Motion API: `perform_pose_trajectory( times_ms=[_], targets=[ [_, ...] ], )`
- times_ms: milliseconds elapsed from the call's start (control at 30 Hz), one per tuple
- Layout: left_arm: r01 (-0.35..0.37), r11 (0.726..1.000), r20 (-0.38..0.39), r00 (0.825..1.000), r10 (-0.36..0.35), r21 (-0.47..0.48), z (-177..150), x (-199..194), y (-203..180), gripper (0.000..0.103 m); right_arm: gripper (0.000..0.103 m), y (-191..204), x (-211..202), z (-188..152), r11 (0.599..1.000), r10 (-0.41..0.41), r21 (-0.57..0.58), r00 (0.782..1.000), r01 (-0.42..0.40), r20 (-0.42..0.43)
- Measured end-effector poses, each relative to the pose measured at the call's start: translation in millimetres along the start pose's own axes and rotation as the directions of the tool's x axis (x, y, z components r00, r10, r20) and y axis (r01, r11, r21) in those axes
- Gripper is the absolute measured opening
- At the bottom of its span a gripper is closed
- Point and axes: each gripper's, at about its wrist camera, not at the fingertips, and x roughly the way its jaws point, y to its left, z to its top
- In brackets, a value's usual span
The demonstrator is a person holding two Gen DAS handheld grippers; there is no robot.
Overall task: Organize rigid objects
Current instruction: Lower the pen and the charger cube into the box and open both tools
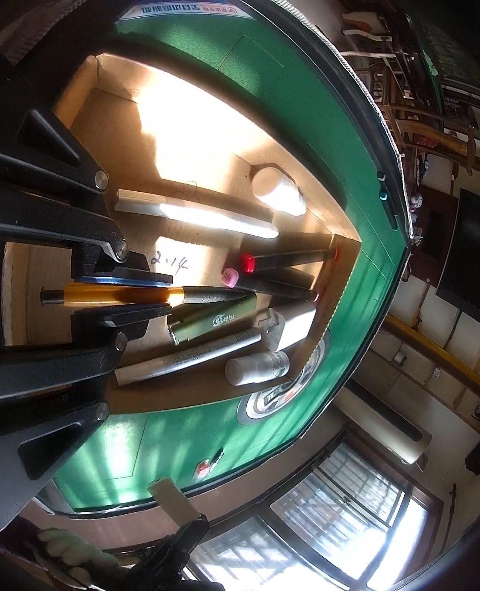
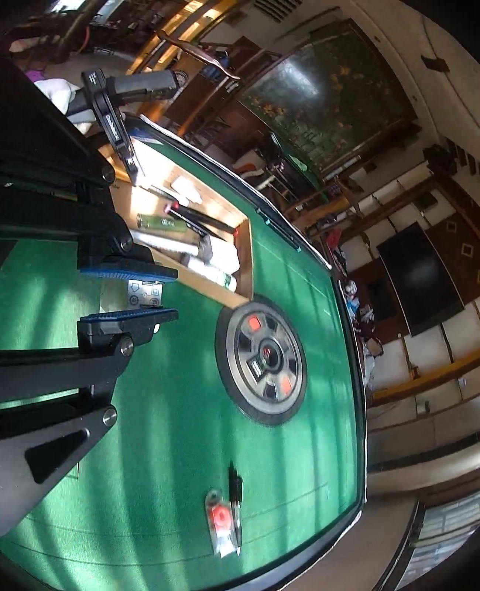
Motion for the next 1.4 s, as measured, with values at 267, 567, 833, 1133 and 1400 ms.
perform_pose_trajectory(
  times_ms=[267,567,833,1133,1400],
  targets=[
    [-0.073,0.997,-0.029,0.997,0.073,-0.021,2.2,11.6,14.8,0.008,0.014,55.7,50.2,-12.1,0.991,0.107,-0.065,0.985,-0.117,-0.137],
    [-0.080,0.996,0.097,0.992,0.085,-0.047,7.4,-24.5,21.0,0.052,0.014,93.9,109.1,-24.9,0.982,0.111,-0.114,0.953,-0.148,-0.283],
    [-0.079,0.995,0.177,0.980,0.088,-0.059,11.5,-48.5,29.4,0.065,0.014,112.0,155.5,-17.2,0.982,0.060,-0.149,0.939,-0.116,-0.338],
    [-0.103,0.991,0.201,0.973,0.118,-0.081,11.4,-53.3,37.2,0.066,0.018,111.9,185.9,-26.7,0.988,-0.010,-0.147,0.923,-0.050,-0.384],
    [-0.166,0.984,0.205,0.963,0.176,-0.065,12.4,-52.6,25.0,0.071,0.043,102.9,150.4,-18.5,0.984,0.035,-0.158,0.960,-0.081,-0.277]
  ],
)
